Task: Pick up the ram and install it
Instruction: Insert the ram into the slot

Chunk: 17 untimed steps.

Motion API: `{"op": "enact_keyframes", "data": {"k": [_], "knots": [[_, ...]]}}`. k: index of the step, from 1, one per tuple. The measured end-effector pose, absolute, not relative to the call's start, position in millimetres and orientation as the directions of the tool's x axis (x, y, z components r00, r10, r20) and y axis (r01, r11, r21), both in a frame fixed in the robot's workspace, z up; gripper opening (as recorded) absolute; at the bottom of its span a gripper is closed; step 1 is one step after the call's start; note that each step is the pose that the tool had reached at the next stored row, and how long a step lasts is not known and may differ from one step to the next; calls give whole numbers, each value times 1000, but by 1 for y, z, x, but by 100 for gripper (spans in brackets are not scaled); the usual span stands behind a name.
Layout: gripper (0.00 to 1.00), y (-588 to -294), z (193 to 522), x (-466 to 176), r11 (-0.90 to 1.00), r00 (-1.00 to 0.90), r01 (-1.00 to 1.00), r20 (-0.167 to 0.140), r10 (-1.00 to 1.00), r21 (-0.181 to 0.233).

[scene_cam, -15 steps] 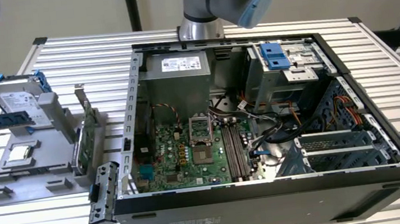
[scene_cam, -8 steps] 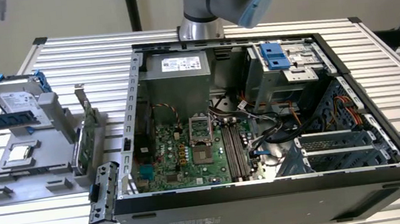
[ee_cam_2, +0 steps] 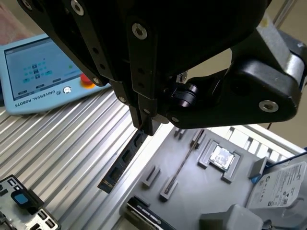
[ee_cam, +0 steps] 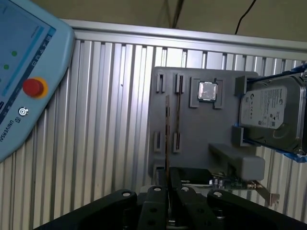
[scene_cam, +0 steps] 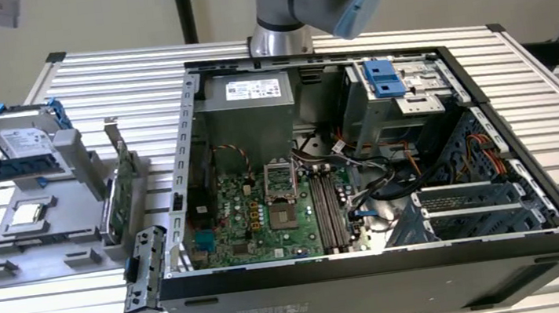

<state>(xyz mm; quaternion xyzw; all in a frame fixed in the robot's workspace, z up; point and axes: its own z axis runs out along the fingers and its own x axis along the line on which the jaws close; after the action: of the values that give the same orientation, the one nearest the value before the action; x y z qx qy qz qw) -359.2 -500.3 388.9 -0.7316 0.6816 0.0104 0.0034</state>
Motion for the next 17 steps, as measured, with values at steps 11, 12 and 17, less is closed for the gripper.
{"op": "enact_keyframes", "data": {"k": [11, 12, 17], "knots": [[0, -500, 389, -349, -71, 71, -997, -20, -997, 9], [0, -500, 389, -348, -71, 71, -997, -20, -997, 9], [0, -500, 389, -343, -71, 71, -997, -20, -997, 9]]}}
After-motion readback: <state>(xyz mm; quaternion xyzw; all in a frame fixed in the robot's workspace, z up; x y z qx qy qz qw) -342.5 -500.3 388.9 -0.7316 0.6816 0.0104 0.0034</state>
